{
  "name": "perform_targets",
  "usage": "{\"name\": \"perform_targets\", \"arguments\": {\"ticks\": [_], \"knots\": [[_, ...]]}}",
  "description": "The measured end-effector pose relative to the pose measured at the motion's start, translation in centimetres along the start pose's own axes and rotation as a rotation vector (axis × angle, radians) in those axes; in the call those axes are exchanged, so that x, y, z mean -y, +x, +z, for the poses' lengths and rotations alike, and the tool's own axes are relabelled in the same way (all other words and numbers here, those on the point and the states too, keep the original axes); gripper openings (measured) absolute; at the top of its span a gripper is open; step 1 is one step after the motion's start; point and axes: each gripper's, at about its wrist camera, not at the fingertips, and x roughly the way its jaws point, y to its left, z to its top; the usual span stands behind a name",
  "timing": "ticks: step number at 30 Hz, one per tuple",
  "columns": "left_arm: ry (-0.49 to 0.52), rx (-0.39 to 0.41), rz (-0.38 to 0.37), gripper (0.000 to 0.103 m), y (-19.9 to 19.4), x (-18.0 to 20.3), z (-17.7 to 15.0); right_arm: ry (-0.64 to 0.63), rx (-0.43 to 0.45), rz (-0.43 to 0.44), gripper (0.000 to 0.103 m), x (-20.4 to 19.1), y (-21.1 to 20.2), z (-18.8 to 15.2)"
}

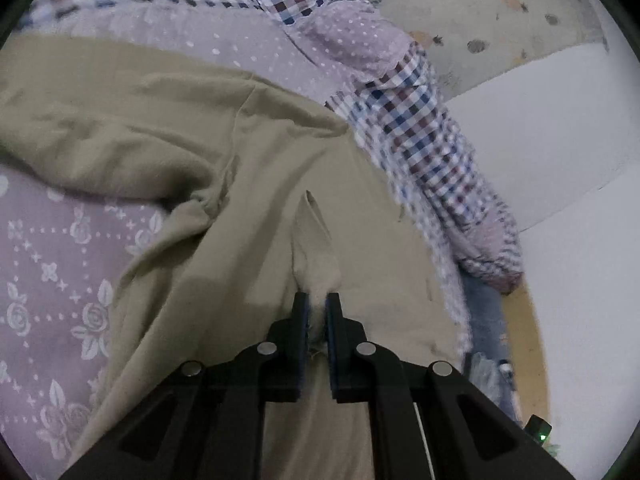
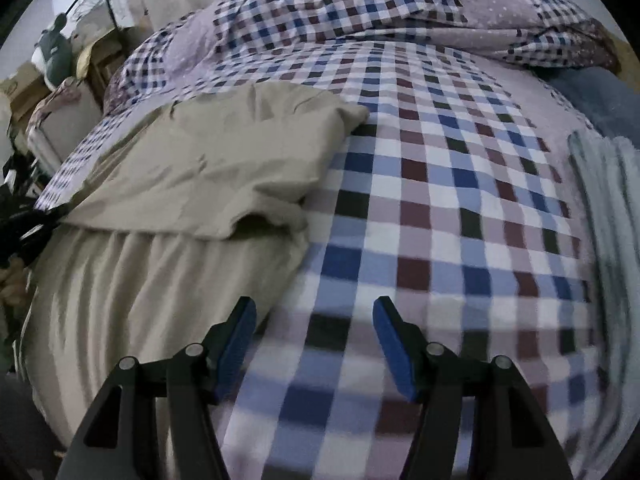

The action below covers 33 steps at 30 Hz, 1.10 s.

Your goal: Fold clothes

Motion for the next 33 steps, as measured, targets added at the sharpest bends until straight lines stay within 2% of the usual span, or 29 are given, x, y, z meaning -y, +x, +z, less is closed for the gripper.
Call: {"name": "perform_targets", "arguments": {"ticks": [2, 4, 5, 7, 9, 12, 16, 21, 25, 27, 28, 29, 30, 31, 32, 33], "knots": [[0.011, -0.002, -0.040, 0.008, -0.3, -0.4, -0.2, 0.009, 0.024, -0.006, 0.065, -0.6, -2.5, 0.1], [0.046, -0.006, -0.064, 0.009, -0.4, -0.4, -0.7, 0.061, 0.080, 0.039, 0.065, -1.5, -5.1, 0.7], [0.050, -0.011, -0.054, 0.009, -0.3, -0.2, -0.7, 0.084, 0.106, 0.062, 0.065, -2.1, -6.2, 1.1], [0.061, -0.035, -0.019, 0.018, -0.2, 0.6, -0.5, 0.074, 0.127, 0.132, 0.066, -6.2, -6.7, 3.5], [0.131, -0.067, 0.016, 0.029, 0.1, 1.8, -0.7, 0.062, 0.146, 0.202, 0.066, -10.4, -7.1, 5.8], [0.187, -0.083, 0.044, 0.034, 0.0, 2.4, -1.2, -0.038, 0.102, 0.319, 0.066, -18.3, -4.1, 9.7], [0.204, -0.101, 0.038, 0.034, 0.1, 2.3, -1.3, -0.176, -0.047, 0.365, 0.066, -27.4, 3.0, 13.5], [0.164, -0.099, -0.022, 0.034, -0.3, 1.4, -1.2, -0.316, -0.202, 0.318, 0.066, -34.9, 10.4, 15.5], [0.093, -0.092, -0.056, 0.033, -0.5, 0.6, -0.9, -0.350, -0.286, 0.272, 0.064, -37.2, 14.6, 16.0], [0.061, -0.087, -0.056, 0.029, -0.5, 0.4, -0.7, -0.352, -0.317, 0.245, 0.057, -37.4, 15.9, 15.8], [0.047, -0.085, -0.051, 0.027, -0.5, 0.3, -0.7, -0.358, -0.328, 0.232, 0.047, -37.6, 16.5, 15.6], [0.034, -0.085, -0.050, 0.021, -0.5, 0.2, -0.6, -0.363, -0.335, 0.218, 0.030, -37.6, 16.8, 15.4], [0.022, -0.085, -0.048, 0.014, -0.4, 0.1, -0.5, -0.367, -0.340, 0.207, 0.020, -37.6, 17.0, 15.3], [0.015, -0.084, -0.047, 0.010, -0.4, 0.1, -0.2, -0.373, -0.342, 0.198, 0.004, -37.6, 17.1, 15.2], [0.008, -0.083, -0.047, 0.005, -0.5, 0.1, 0.0, -0.377, -0.332, 0.195, 0.004, -37.6, 16.9, 15.2], [0.002, -0.082, -0.046, 0.004, -0.5, 0.1, 0.2, -0.376, -0.317, 0.193, 0.004, -37.5, 16.6, 15.3]]}}
